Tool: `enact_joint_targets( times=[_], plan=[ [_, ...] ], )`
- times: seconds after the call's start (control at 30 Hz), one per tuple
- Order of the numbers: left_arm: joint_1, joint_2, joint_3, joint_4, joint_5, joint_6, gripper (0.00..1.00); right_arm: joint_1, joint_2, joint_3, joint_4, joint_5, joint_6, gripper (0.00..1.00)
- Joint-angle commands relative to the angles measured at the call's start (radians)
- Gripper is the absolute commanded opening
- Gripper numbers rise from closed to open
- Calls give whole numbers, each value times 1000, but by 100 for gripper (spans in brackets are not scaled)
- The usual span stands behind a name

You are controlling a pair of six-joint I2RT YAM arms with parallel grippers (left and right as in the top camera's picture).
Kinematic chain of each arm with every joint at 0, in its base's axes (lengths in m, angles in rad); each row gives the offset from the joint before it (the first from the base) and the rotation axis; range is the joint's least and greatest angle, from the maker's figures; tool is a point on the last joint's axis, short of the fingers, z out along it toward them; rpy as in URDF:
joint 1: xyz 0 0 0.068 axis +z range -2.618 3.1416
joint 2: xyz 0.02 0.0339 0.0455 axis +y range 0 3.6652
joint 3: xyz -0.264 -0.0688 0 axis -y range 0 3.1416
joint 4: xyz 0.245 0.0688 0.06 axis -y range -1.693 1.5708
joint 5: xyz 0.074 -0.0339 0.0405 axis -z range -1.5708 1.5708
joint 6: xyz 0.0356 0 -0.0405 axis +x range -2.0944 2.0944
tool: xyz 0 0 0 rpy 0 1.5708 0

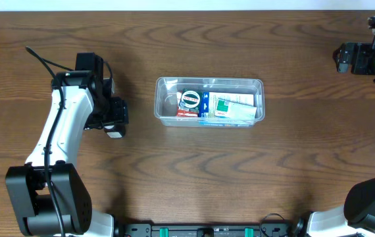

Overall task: Pack container
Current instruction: 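Grasp the dark bottle with white cap using left gripper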

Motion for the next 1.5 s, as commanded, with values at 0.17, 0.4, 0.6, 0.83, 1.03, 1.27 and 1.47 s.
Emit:
enact_joint_targets(
  times=[0.17, 0.4, 0.6, 0.83, 1.03, 1.27, 1.47],
  plan=[
    [5, -4, -7, 0, -15, 2, 41, -5, -2, 9, 0, -7, 12, 99],
    [5, -4, -7, 0, -15, 2, 33, -5, -2, 9, 0, -7, 12, 99],
    [5, -4, -7, -18, -14, 2, 27, -5, -2, 9, 0, -7, 12, 99],
    [5, -6, 0, -25, 17, -2, 27, -5, -2, 9, 0, -7, 11, 99],
    [4, -6, 54, -40, 52, -11, 27, -5, -2, 9, 0, -7, 12, 99],
    [2, -6, 164, -93, 52, -14, 27, -5, -2, 9, 0, -7, 11, 99],
    [-40, -7, 291, -140, 52, -4, 24, -5, -2, 9, 0, -7, 11, 99]
  ],
)
